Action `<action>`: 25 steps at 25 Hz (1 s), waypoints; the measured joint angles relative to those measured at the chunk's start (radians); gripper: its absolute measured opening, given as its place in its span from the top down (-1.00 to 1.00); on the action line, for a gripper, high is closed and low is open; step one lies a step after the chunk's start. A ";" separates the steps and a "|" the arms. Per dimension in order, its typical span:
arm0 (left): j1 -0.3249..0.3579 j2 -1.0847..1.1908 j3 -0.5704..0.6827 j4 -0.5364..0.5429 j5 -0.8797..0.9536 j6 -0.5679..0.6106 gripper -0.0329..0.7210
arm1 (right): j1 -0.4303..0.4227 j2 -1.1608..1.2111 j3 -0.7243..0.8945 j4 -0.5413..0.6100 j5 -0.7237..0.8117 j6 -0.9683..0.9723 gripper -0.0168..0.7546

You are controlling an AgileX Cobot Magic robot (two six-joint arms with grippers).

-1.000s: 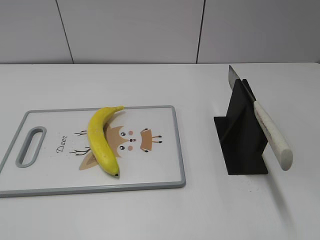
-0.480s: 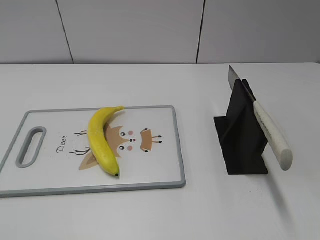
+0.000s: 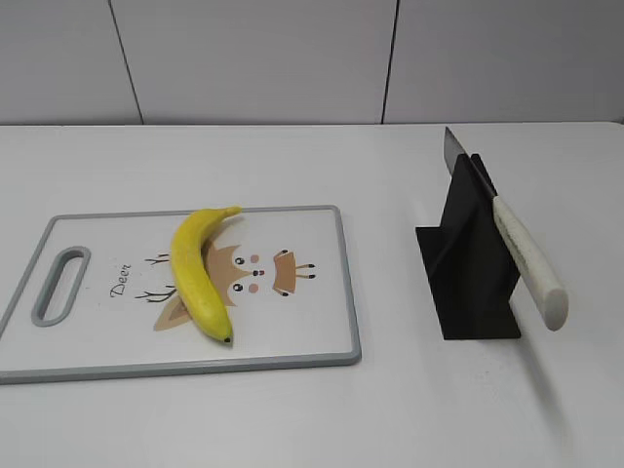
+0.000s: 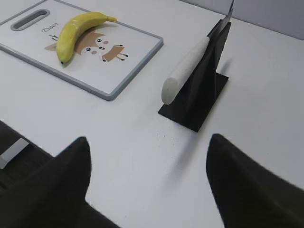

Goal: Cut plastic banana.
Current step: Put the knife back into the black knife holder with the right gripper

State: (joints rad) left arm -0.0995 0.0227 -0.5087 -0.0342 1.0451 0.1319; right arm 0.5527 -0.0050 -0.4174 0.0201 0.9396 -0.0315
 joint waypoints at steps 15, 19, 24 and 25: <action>0.000 0.000 0.000 0.000 0.001 0.000 -0.64 | -0.357 0.000 0.000 0.080 0.000 -0.001 -0.58; 0.000 0.000 0.000 0.000 0.001 0.000 -0.63 | -0.421 0.000 0.000 0.080 0.000 -0.001 -0.58; 0.000 0.000 0.000 0.000 0.001 0.000 -0.63 | -0.467 0.000 0.000 0.080 0.000 0.000 -0.58; 0.000 0.000 0.000 0.000 0.001 0.000 -0.63 | -0.474 0.000 0.000 0.080 0.000 0.000 -0.58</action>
State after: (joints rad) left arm -0.0995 0.0227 -0.5087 -0.0337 1.0460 0.1319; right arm 0.0784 -0.0050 -0.4174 0.1000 0.9396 -0.0313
